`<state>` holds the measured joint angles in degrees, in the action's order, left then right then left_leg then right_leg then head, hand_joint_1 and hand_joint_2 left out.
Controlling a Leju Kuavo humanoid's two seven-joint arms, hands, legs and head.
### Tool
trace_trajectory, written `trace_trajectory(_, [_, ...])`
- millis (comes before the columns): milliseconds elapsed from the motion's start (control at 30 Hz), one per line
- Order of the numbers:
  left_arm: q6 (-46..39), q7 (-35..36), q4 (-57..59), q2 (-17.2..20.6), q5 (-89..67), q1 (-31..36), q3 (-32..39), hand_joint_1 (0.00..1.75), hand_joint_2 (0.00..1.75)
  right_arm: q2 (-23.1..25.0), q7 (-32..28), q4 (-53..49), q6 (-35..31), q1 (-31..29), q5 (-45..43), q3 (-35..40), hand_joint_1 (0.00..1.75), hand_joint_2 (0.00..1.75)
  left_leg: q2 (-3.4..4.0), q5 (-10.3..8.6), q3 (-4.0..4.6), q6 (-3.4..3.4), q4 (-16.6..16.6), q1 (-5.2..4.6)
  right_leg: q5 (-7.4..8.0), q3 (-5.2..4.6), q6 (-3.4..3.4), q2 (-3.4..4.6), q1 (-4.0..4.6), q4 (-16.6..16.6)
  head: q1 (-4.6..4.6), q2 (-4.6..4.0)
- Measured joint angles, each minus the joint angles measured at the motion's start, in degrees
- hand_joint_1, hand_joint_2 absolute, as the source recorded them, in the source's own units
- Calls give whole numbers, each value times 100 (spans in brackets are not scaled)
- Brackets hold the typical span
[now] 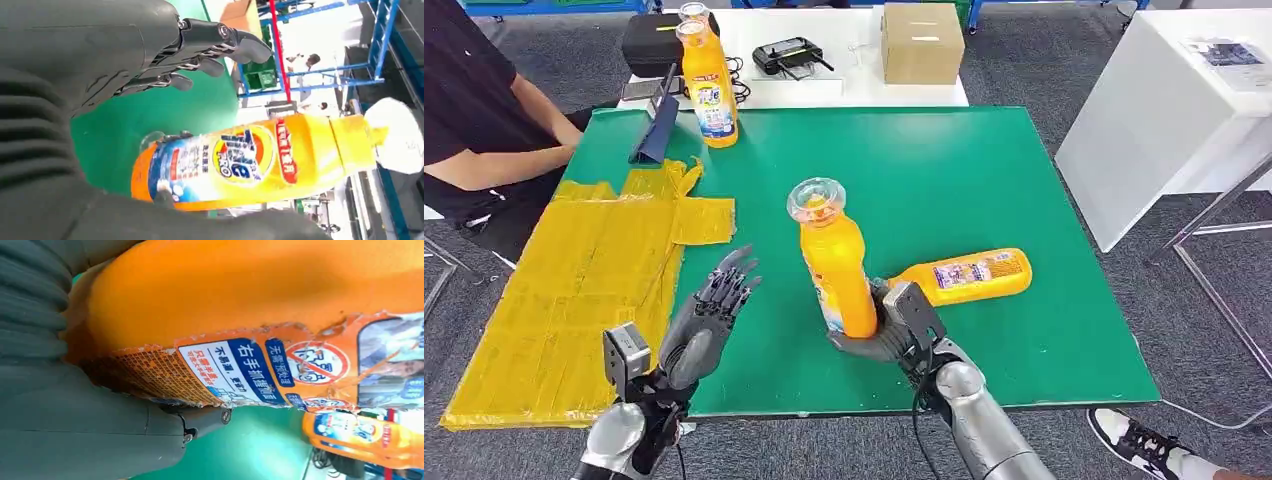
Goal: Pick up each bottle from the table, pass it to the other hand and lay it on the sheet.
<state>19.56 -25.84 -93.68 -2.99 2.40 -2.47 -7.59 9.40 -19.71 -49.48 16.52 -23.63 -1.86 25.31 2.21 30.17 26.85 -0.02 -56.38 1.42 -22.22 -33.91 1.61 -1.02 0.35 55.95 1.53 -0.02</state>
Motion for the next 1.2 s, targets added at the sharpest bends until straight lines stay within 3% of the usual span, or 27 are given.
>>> trace_trajectory(533, [-938, -704, -443, -282, -846, -54, -205, 0, 175, 503, 116, 103, 17, -44, 208, 750, 175, 175, -5, 0, 12, 0, 0, -2, 0, -7, 0, -3, -4, 2, -2, 0])
trace_trajectory(1000, [-1139, -898, -649, -332, -942, -352, -208, 0, 175, 382, 131, -44, 15, 139, 387, 1589, 175, 175, -7, 1, 18, 0, 0, -4, -2, -11, 1, -5, -4, 1, -2, 0])
trace_trajectory(1200, [-912, -796, -693, -330, -591, -580, -4, 0, 175, 321, 127, -59, -441, 255, 586, 1985, 175, 175, -8, 1, 17, 0, 1, -4, -2, -11, 1, -6, -3, 1, 0, 0])
